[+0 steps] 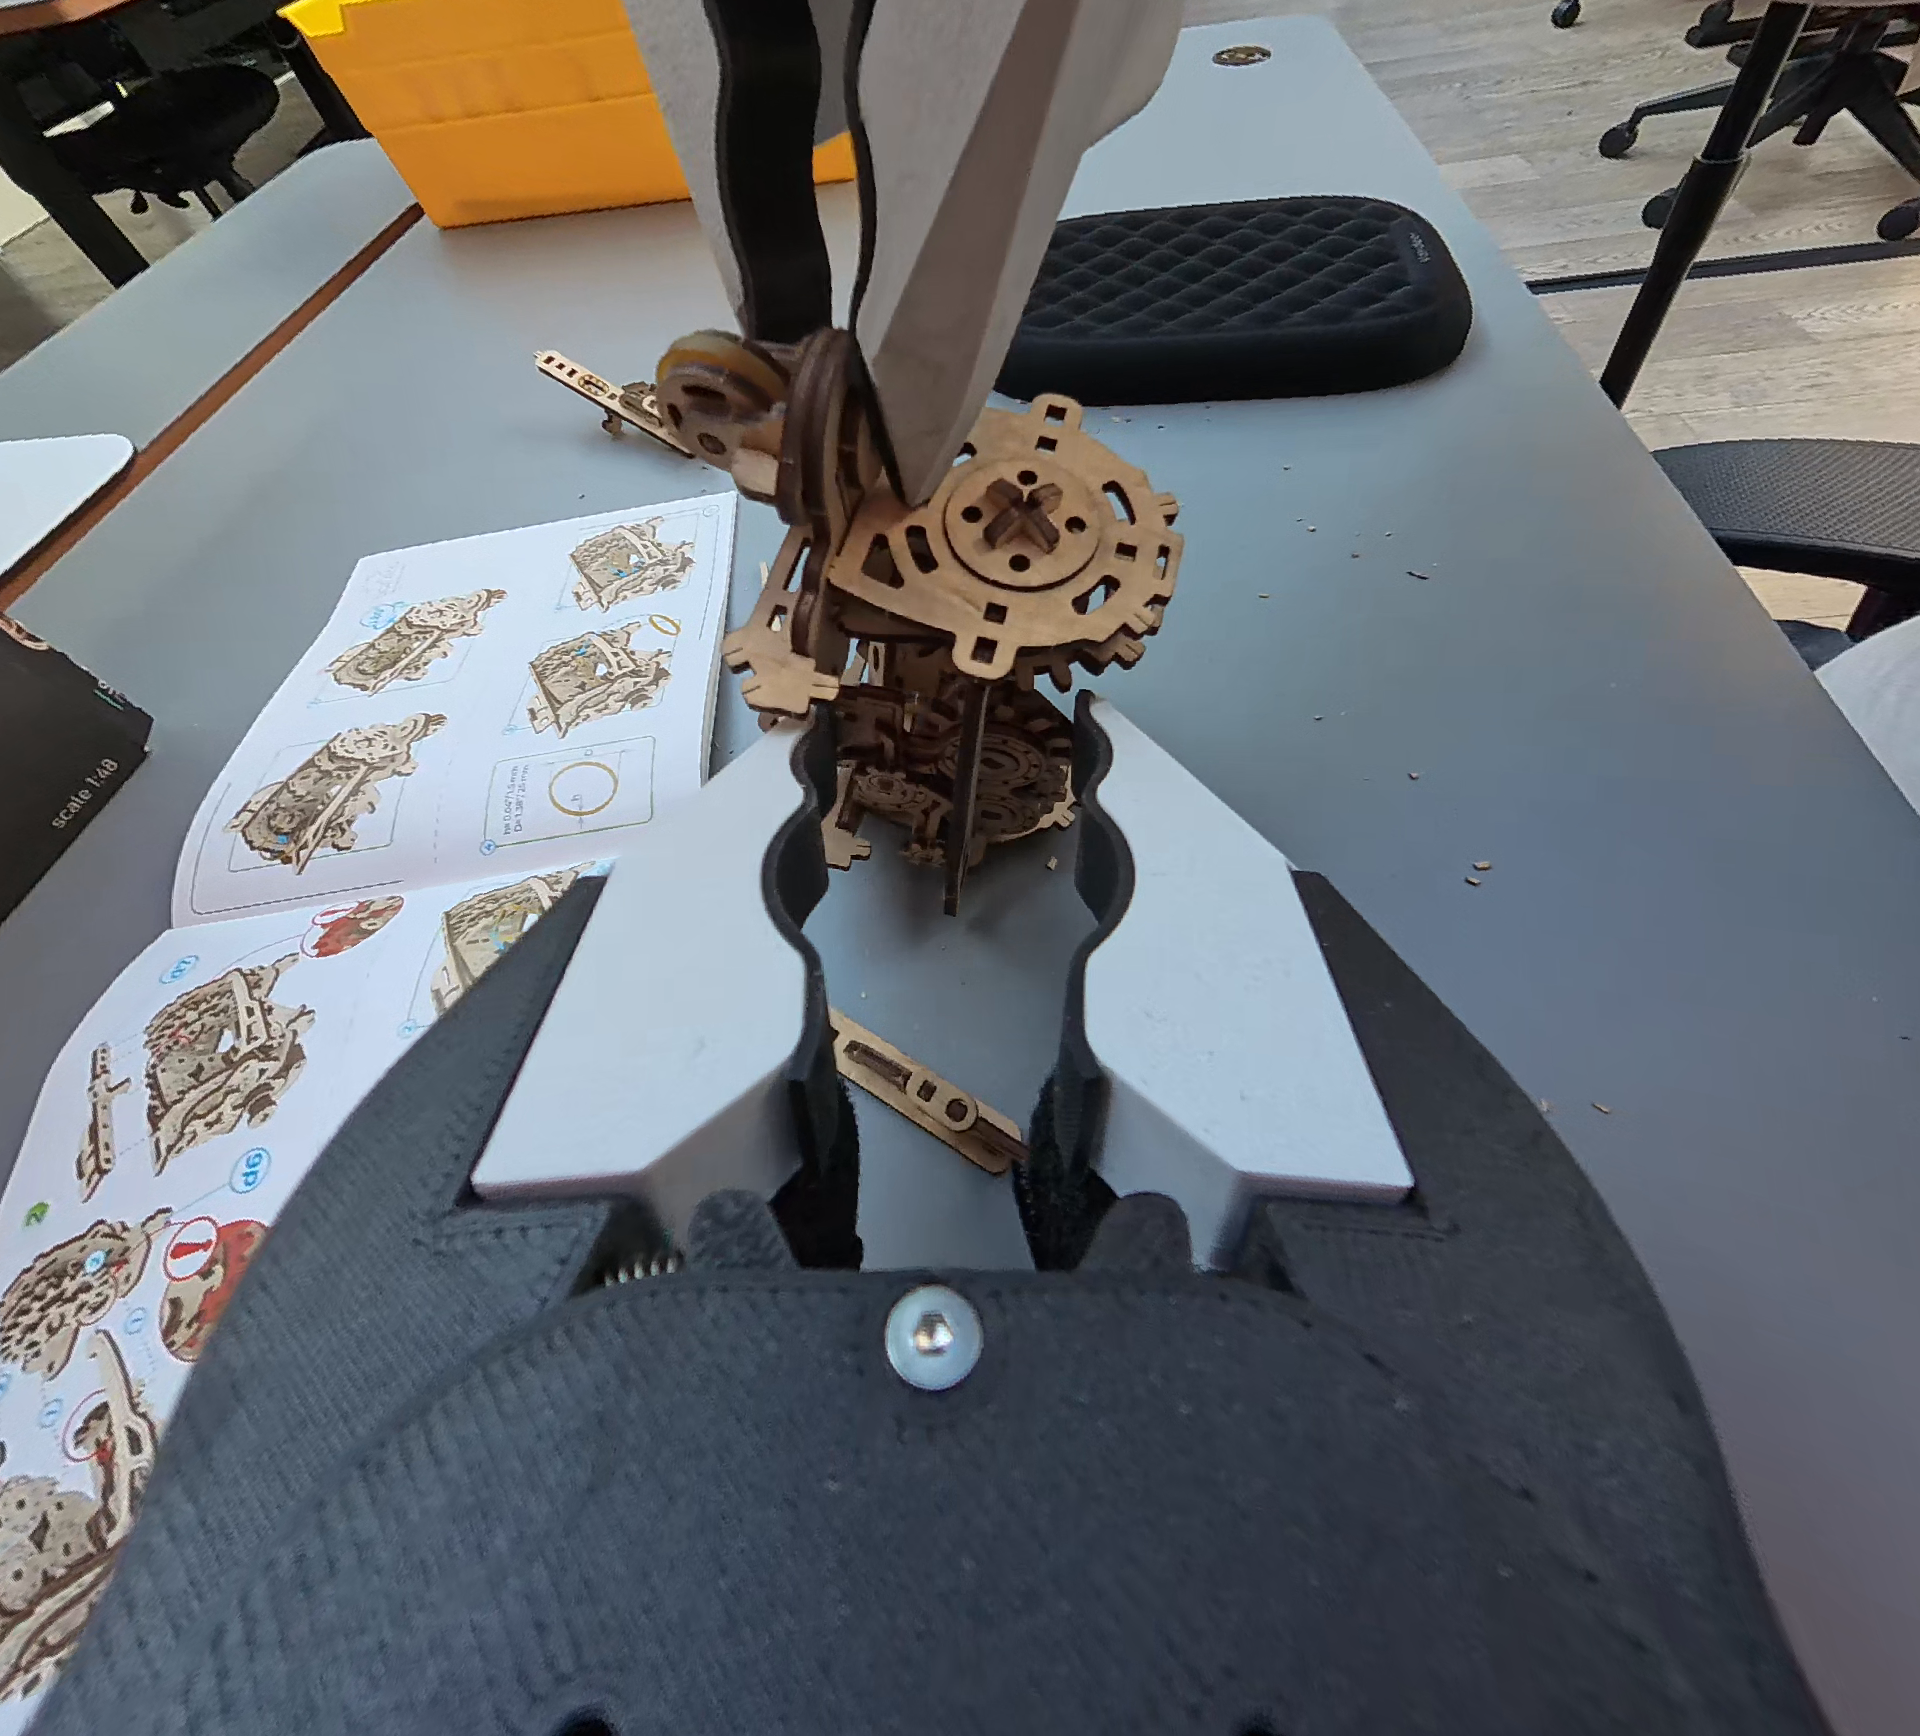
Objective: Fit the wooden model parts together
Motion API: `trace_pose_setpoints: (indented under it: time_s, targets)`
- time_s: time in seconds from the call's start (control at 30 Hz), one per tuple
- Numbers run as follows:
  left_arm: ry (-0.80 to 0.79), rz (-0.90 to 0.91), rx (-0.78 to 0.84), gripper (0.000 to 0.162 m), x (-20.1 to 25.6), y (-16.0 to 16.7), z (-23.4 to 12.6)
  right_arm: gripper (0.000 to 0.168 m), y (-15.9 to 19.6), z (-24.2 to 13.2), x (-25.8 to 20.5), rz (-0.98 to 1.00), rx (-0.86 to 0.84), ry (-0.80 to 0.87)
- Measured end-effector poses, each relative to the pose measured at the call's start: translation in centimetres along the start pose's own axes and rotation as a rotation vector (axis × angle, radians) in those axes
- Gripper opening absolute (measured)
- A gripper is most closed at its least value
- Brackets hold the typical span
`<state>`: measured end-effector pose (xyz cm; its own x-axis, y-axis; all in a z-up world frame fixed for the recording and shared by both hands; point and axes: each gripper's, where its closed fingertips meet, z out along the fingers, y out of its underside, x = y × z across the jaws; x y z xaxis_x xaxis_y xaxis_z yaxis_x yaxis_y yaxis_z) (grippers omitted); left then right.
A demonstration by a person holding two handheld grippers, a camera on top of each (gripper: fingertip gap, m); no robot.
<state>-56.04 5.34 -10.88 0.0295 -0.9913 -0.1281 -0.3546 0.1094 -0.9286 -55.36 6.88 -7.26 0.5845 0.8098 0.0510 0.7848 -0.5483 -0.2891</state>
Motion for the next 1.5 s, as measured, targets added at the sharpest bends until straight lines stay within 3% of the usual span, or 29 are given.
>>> trace_pose_setpoints:
  time_s: [0.6, 1.1, 1.27, 1.5]
  targets:
    - [0.011, -0.017, 0.006, 0.043, 0.0, -0.1, 0.0, 0.022, -0.2, -0.1, 0.1, -0.025, 0.125, 0.001]
    - [0.010, -0.023, 0.005, 0.043, -0.1, -0.1, 0.0, 0.036, -0.2, -0.9, 0.7, -0.026, 0.182, 0.031]
    - [0.007, -0.028, 0.004, 0.043, -0.2, 0.0, -0.1, 0.037, 0.0, -3.2, 1.6, -0.041, 0.334, 0.083]
    - [0.012, -0.044, 0.004, 0.042, -0.2, 0.0, -0.1, 0.048, 2.4, -4.5, 1.1, -0.261, 0.720, 0.167]
